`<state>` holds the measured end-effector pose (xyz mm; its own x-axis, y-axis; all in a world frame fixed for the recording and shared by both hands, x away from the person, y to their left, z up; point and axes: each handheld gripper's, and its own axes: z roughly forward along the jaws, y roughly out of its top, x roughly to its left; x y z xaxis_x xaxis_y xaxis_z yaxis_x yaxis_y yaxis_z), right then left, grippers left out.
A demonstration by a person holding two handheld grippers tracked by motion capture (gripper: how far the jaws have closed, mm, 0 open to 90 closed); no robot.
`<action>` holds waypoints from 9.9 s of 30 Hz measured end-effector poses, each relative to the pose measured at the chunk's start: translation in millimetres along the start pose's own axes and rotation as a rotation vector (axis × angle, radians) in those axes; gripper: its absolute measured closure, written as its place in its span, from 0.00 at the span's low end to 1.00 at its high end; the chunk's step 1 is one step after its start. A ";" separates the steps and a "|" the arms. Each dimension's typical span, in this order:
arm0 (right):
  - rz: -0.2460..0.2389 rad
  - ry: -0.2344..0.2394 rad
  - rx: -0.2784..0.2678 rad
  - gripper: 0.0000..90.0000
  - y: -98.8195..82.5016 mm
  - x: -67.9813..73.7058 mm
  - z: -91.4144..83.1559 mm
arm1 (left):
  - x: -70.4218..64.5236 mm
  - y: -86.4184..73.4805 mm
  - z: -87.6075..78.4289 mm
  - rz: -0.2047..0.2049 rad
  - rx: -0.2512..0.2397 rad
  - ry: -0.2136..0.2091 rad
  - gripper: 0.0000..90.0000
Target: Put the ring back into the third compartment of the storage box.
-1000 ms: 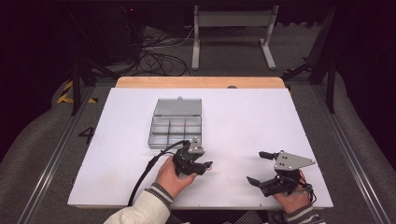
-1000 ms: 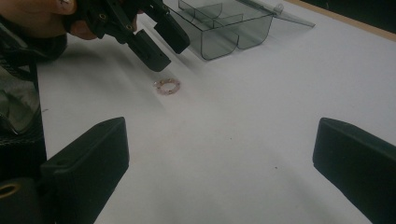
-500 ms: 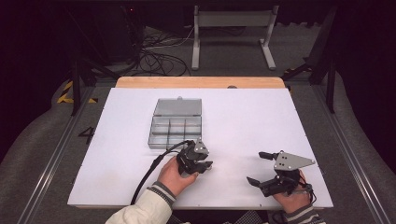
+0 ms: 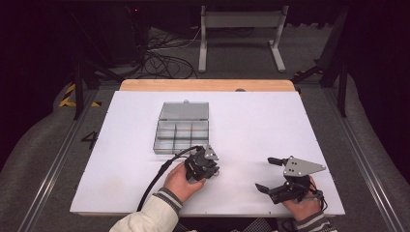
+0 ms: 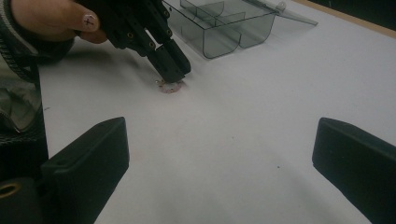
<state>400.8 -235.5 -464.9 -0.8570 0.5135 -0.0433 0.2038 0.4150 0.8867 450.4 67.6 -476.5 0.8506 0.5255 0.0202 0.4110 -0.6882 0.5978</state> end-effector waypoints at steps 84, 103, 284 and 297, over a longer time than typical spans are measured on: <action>0.000 0.005 0.006 0.05 -0.1 0.8 1.4 | 12.1 29.0 -76.5 0.023 -0.157 0.087 0.96; 0.000 0.008 0.007 0.05 -0.2 0.9 1.9 | 37.8 37.1 -87.1 -0.025 -0.156 0.133 0.96; -0.008 0.038 0.003 0.04 0.2 3.1 3.2 | 43.1 -3.5 -139.1 -0.066 -0.422 0.193 0.40; -0.012 0.044 0.008 0.03 0.6 3.9 4.0 | 34.6 -38.4 -151.9 -0.085 -0.509 0.175 0.35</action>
<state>399.5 -230.3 -466.3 -0.8795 0.4747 -0.0332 0.1970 0.4267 0.8827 414.2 188.1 -377.1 0.7362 0.6740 0.0615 0.2283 -0.3329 0.9149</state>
